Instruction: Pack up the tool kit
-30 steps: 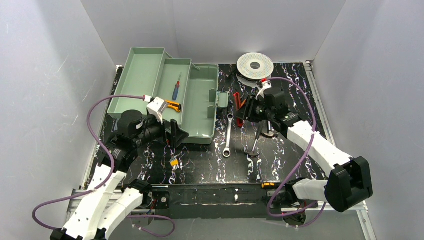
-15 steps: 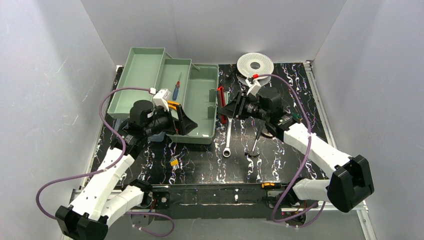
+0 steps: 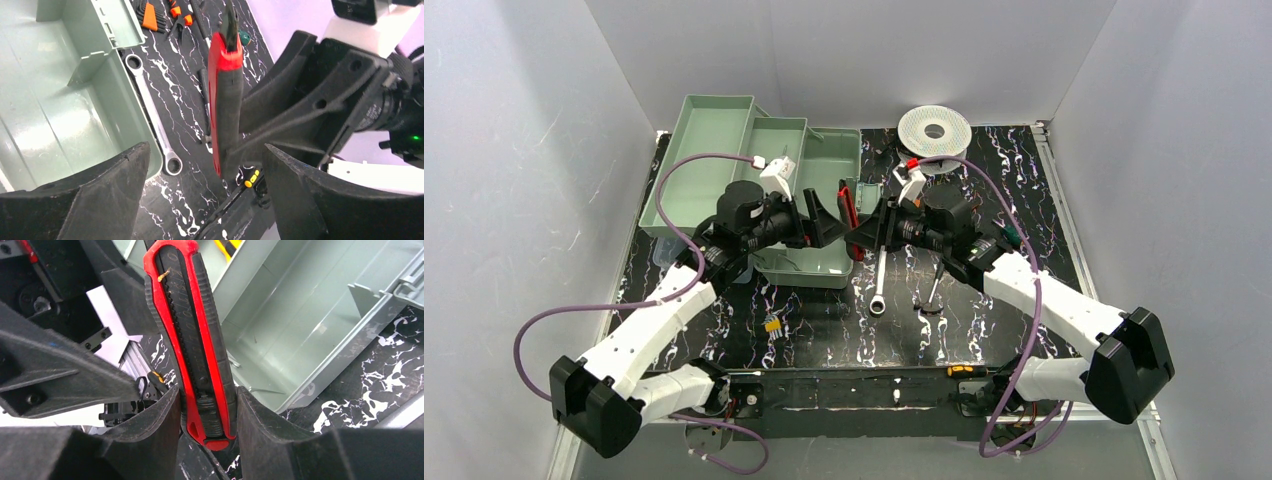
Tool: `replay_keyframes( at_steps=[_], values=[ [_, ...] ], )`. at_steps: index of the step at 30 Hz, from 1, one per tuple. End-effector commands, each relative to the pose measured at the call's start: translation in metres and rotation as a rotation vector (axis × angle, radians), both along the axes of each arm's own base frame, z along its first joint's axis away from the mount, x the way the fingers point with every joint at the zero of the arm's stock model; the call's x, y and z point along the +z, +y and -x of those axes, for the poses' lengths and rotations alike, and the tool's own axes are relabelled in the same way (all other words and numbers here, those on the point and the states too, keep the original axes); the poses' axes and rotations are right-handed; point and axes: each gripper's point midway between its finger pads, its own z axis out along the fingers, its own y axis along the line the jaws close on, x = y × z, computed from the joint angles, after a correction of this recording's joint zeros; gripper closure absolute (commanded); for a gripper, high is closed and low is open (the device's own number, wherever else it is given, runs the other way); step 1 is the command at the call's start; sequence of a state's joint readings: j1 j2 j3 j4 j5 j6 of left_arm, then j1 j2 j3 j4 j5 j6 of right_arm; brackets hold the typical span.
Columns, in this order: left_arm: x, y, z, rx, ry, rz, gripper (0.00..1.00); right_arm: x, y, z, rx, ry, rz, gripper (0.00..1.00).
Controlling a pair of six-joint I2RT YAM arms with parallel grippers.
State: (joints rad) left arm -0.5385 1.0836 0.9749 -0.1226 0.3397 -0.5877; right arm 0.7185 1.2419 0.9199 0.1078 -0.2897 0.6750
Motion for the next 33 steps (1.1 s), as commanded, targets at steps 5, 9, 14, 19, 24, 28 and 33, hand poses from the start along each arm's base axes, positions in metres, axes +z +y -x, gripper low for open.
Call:
replay_keyframes(
  at_steps=[5,9,14,19,24,28,33],
  values=[
    [0.025,-0.008,-0.019,0.047,-0.092,0.017,0.29,0.035,0.009,0.009,0.025,-0.128,-0.058,0.93],
    [0.025,-0.010,-0.022,0.050,-0.097,0.009,0.40,0.035,0.017,0.013,0.047,-0.130,-0.059,0.93],
    [0.023,-0.012,-0.023,0.044,-0.096,0.011,0.64,0.034,0.025,0.015,0.064,-0.128,-0.055,0.93],
    [0.025,-0.010,-0.020,0.042,-0.104,0.007,0.99,0.031,0.029,0.017,0.079,-0.121,-0.054,0.87],
    [0.028,0.011,-0.019,0.099,-0.144,-0.079,1.00,0.028,0.023,0.016,0.048,-0.124,-0.049,0.41],
    [0.041,0.045,-0.020,0.182,-0.179,-0.251,1.00,0.031,0.007,0.013,-0.026,-0.166,-0.039,0.28],
    [0.070,0.125,-0.033,0.398,-0.217,-0.646,1.00,0.028,-0.016,0.007,-0.131,-0.201,-0.002,0.27]
  ],
)
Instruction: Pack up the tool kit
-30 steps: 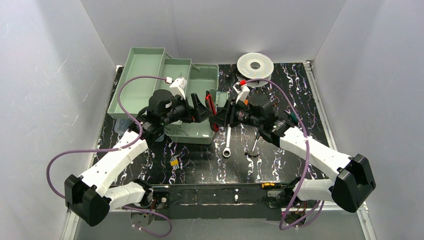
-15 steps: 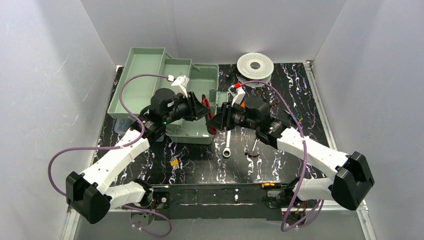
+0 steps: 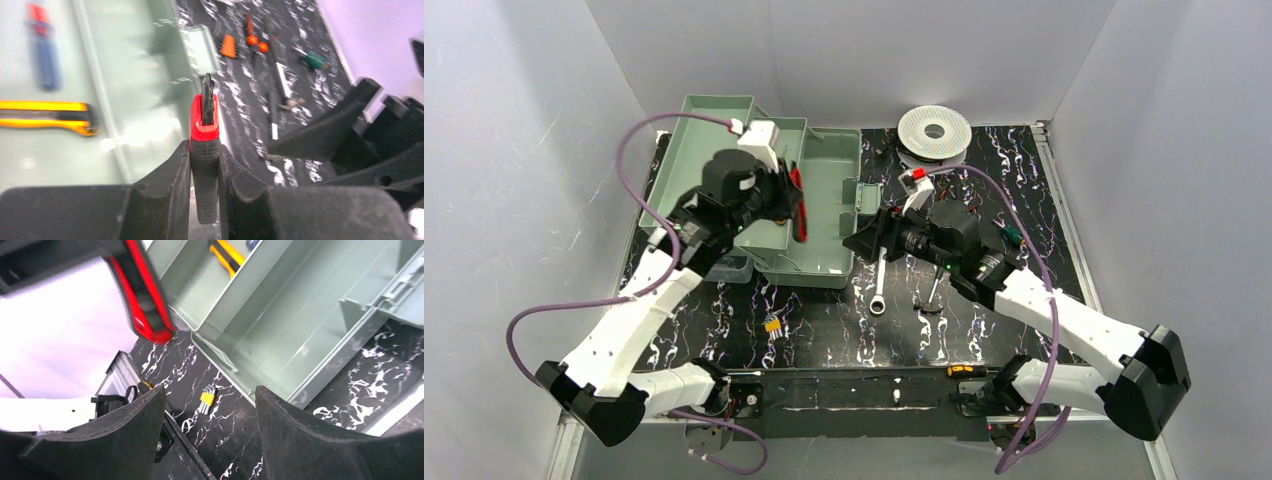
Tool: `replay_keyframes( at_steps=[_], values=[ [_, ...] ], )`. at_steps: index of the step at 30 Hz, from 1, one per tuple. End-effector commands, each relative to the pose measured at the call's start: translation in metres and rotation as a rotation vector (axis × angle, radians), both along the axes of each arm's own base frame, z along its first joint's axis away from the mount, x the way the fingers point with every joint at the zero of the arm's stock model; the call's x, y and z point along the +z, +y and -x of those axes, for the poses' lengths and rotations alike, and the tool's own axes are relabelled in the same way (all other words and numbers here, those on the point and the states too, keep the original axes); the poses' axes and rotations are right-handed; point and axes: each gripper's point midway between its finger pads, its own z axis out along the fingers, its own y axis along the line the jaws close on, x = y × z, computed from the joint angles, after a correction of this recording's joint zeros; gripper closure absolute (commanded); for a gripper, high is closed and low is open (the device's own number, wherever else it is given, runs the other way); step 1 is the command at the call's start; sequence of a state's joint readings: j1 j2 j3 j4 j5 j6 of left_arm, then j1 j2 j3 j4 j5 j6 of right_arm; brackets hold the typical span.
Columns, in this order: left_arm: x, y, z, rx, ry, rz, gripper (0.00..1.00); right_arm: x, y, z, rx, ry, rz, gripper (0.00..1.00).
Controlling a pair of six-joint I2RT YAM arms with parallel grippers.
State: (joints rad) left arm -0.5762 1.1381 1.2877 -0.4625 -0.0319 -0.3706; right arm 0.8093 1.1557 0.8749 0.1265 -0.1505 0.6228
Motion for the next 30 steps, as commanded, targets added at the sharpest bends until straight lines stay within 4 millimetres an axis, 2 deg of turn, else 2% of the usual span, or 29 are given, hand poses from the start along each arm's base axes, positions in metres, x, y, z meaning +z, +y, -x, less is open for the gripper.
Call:
replay_keyframes(
  at_steps=[1,5,9,11,14,18,22,24,26,27,28,29,30],
  values=[
    [0.039,0.092,-0.006,0.250,-0.088,-0.387,1.00,0.017,-0.020,-0.010,-0.109,-0.098,-0.014,0.27],
    [0.080,0.146,-0.017,0.421,-0.185,-0.636,1.00,0.016,-0.032,-0.013,-0.162,-0.104,0.004,0.28],
    [0.104,0.179,-0.030,0.561,-0.251,-0.859,1.00,0.008,-0.046,-0.014,-0.217,-0.087,0.048,0.30],
    [0.107,0.188,-0.041,0.597,-0.257,-0.922,1.00,0.002,-0.053,-0.016,-0.249,-0.072,0.075,0.31],
    [0.088,0.197,-0.062,0.581,-0.187,-0.944,1.00,-0.015,-0.073,-0.017,-0.331,-0.026,0.148,0.31],
    [0.046,0.213,-0.085,0.551,-0.058,-0.912,1.00,-0.039,-0.102,-0.020,-0.462,0.037,0.255,0.31],
    [0.002,0.210,-0.105,0.487,0.043,-0.836,1.00,-0.067,-0.132,-0.021,-0.587,0.098,0.356,0.31],
    [-0.012,0.210,-0.112,0.485,0.086,-0.818,0.99,-0.084,-0.144,-0.022,-0.619,0.150,0.411,0.31],
    [-0.022,0.210,-0.116,0.474,0.122,-0.813,0.94,-0.100,-0.156,-0.024,-0.642,0.221,0.477,0.30],
    [-0.025,0.211,-0.117,0.478,0.134,-0.810,0.89,-0.109,-0.166,-0.026,-0.664,0.266,0.512,0.30],
    [-0.025,0.211,-0.117,0.485,0.138,-0.802,0.77,-0.117,-0.171,-0.027,-0.672,0.308,0.541,0.30],
    [-0.025,0.212,-0.118,0.491,0.137,-0.791,0.61,-0.123,-0.179,-0.028,-0.696,0.349,0.570,0.30],
    [-0.022,0.211,-0.116,0.495,0.128,-0.776,0.51,-0.130,-0.184,-0.028,-0.711,0.386,0.592,0.30]
  ],
)
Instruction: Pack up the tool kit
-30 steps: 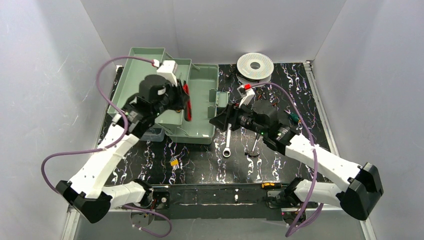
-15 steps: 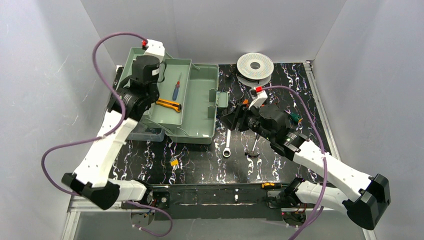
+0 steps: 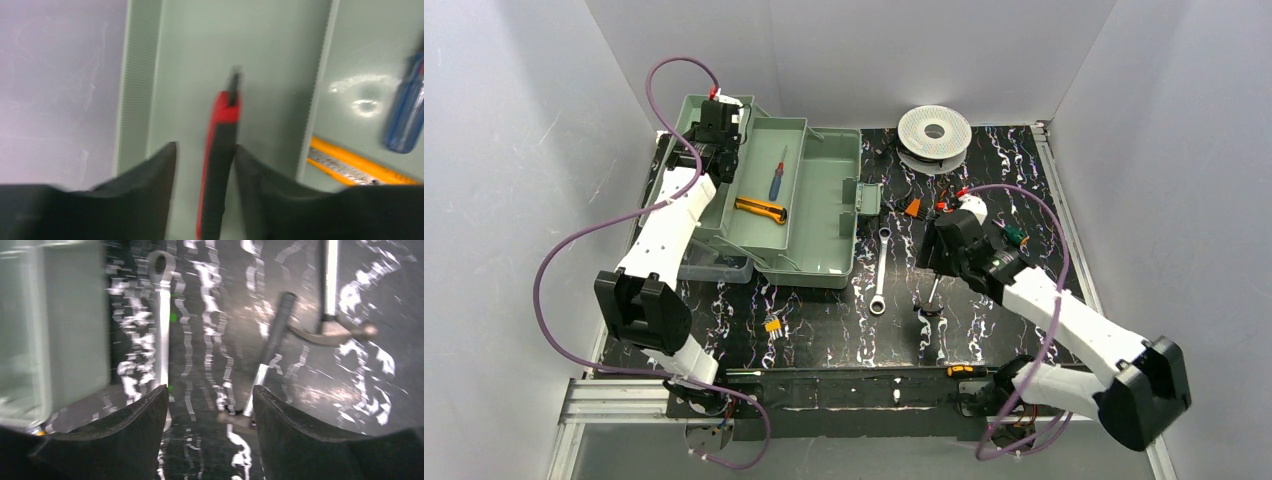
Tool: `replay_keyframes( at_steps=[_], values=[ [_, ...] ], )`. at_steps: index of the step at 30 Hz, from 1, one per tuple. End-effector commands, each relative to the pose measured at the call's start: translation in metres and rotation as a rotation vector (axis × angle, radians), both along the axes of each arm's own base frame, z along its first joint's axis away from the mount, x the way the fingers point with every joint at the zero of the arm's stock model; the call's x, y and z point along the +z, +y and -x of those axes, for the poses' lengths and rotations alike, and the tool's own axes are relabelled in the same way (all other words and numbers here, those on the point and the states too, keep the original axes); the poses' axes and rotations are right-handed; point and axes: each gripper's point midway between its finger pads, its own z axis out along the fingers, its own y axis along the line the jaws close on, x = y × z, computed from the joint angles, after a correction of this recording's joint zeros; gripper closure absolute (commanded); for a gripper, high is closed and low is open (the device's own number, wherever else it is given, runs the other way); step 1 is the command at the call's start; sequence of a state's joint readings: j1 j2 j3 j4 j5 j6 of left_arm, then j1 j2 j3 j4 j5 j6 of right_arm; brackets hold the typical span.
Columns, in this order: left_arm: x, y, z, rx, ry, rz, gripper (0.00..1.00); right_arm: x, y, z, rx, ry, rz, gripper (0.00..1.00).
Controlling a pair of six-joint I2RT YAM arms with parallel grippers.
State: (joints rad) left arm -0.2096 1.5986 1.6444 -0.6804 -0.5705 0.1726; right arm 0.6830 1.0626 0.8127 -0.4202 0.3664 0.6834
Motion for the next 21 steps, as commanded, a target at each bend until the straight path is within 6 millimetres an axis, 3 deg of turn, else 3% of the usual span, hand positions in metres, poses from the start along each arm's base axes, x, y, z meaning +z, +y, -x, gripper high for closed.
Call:
replay_keyframes(
  at_steps=[1,3,9,13,21],
  values=[
    [0.019,-0.005,0.004,0.006,-0.067,0.093,0.42,-0.027,-0.034,0.000,-0.133,0.173,0.090,0.31],
    [0.026,-0.012,0.006,-0.022,-0.092,0.134,0.29,-0.037,-0.036,-0.002,-0.155,0.219,0.085,0.30],
    [0.062,-0.042,0.026,-0.120,-0.192,0.328,0.03,-0.062,-0.039,-0.013,-0.224,0.300,0.093,0.31],
    [0.093,-0.070,0.053,-0.187,-0.282,0.527,0.02,-0.069,-0.043,-0.023,-0.285,0.334,0.136,0.36],
    [0.098,-0.116,0.112,-0.376,-0.270,0.796,0.02,-0.085,-0.047,-0.037,-0.349,0.375,0.213,0.40]
  ],
)
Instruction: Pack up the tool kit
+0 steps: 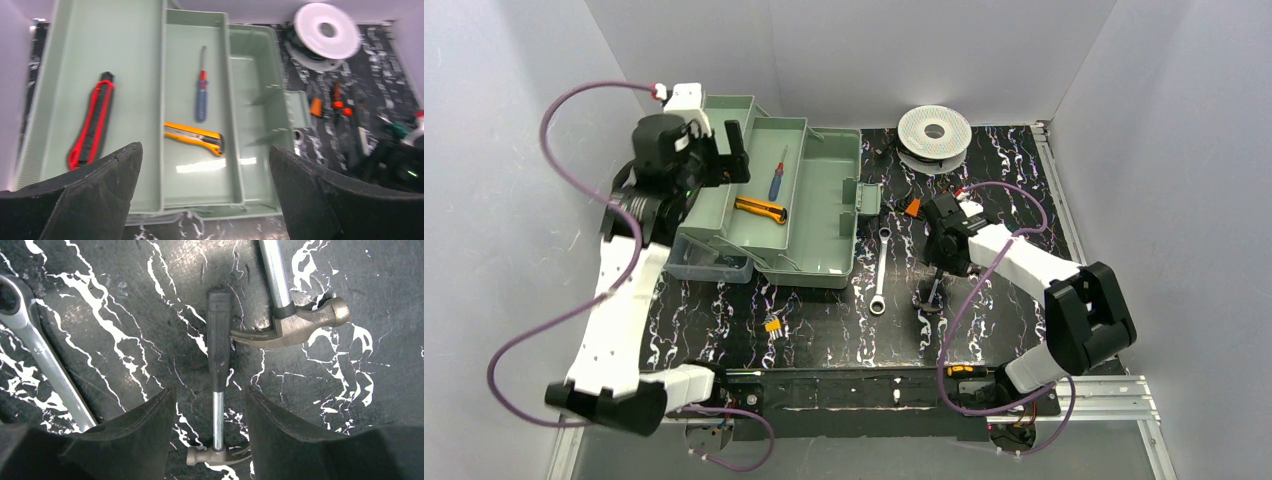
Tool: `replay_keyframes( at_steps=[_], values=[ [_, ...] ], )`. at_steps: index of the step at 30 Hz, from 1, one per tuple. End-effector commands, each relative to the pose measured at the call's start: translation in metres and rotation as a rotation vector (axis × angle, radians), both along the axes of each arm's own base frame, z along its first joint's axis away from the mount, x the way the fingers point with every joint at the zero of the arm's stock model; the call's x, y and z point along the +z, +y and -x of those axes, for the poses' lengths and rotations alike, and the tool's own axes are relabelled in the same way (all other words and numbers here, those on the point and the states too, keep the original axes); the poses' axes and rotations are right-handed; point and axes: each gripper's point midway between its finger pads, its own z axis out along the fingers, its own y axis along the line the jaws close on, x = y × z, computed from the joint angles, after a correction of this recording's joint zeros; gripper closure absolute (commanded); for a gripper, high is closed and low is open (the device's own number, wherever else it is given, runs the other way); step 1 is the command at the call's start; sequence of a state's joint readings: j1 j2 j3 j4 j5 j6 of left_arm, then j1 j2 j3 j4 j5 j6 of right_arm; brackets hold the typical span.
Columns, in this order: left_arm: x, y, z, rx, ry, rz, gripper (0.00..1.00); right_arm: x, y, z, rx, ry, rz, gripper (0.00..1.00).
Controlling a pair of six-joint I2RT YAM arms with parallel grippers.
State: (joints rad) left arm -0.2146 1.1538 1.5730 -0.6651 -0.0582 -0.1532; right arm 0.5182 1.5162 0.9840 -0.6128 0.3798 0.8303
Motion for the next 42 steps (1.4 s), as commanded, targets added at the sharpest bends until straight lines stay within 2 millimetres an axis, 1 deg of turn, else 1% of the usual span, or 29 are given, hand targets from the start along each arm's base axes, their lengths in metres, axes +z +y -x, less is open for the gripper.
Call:
replay_keyframes(
  at_steps=[1,5,7,8,9,12,14,15,16,17,19,21,22,28,33,36,38,41,42],
  values=[
    [-0.015,-0.038,0.030,-0.191,0.053,0.137,0.02,0.004,-0.006,-0.013,-0.056,-0.016,0.049,0.41],
    [-0.023,-0.049,0.049,-0.285,0.044,0.149,0.02,-0.005,-0.007,-0.019,-0.061,0.005,0.053,0.43],
    [-0.032,-0.052,0.055,-0.311,0.044,0.158,0.02,-0.012,-0.006,-0.020,-0.061,0.018,0.039,0.44],
    [-0.029,-0.054,0.059,-0.327,0.025,0.169,0.02,-0.015,-0.005,-0.021,-0.062,0.025,0.031,0.44],
    [-0.036,-0.057,0.061,-0.342,0.028,0.179,0.02,-0.019,-0.004,-0.020,-0.058,0.032,0.023,0.45],
    [-0.045,-0.066,0.068,-0.393,0.015,0.216,0.02,-0.027,-0.002,-0.019,-0.059,0.047,0.010,0.48],
    [-0.052,-0.071,0.073,-0.422,0.018,0.238,0.02,-0.032,-0.001,-0.018,-0.062,0.058,0.010,0.51],
    [-0.056,-0.073,0.075,-0.438,0.022,0.246,0.02,-0.034,-0.002,-0.017,-0.063,0.063,0.010,0.55],
    [-0.059,-0.076,0.077,-0.454,0.026,0.253,0.02,-0.036,-0.002,-0.017,-0.063,0.067,0.011,0.62],
    [-0.063,-0.078,0.079,-0.469,0.030,0.257,0.02,-0.037,-0.003,-0.016,-0.066,0.069,0.011,0.72],
    [-0.068,-0.081,0.081,-0.496,0.022,0.258,0.02,-0.037,-0.004,-0.014,-0.070,0.066,0.009,0.84],
    [-0.074,-0.083,0.081,-0.513,0.021,0.260,0.02,-0.034,-0.005,-0.013,-0.076,0.052,-0.002,0.88],
    [-0.077,-0.084,0.082,-0.523,0.021,0.261,0.02,-0.031,-0.005,-0.013,-0.077,0.041,-0.010,0.98],
    [-0.094,-0.088,0.088,-0.561,0.018,0.257,0.02,0.000,0.007,-0.013,0.016,-0.085,-0.128,0.99],
    [-0.093,-0.092,0.095,-0.591,0.008,0.281,0.02,0.032,0.014,-0.011,0.087,-0.204,-0.207,0.99],
    [-0.094,-0.093,0.096,-0.599,0.012,0.288,0.02,0.042,0.016,-0.010,0.106,-0.235,-0.232,0.99],
    [-0.095,-0.094,0.095,-0.601,0.020,0.295,0.02,0.044,0.018,-0.010,0.121,-0.236,-0.240,0.99],
    [-0.097,-0.096,0.095,-0.607,0.037,0.307,0.02,0.039,0.020,-0.010,0.138,-0.217,-0.236,0.99],
    [-0.099,-0.097,0.095,-0.606,0.044,0.310,0.02,0.035,0.020,-0.010,0.136,-0.195,-0.222,0.93]
  ],
)
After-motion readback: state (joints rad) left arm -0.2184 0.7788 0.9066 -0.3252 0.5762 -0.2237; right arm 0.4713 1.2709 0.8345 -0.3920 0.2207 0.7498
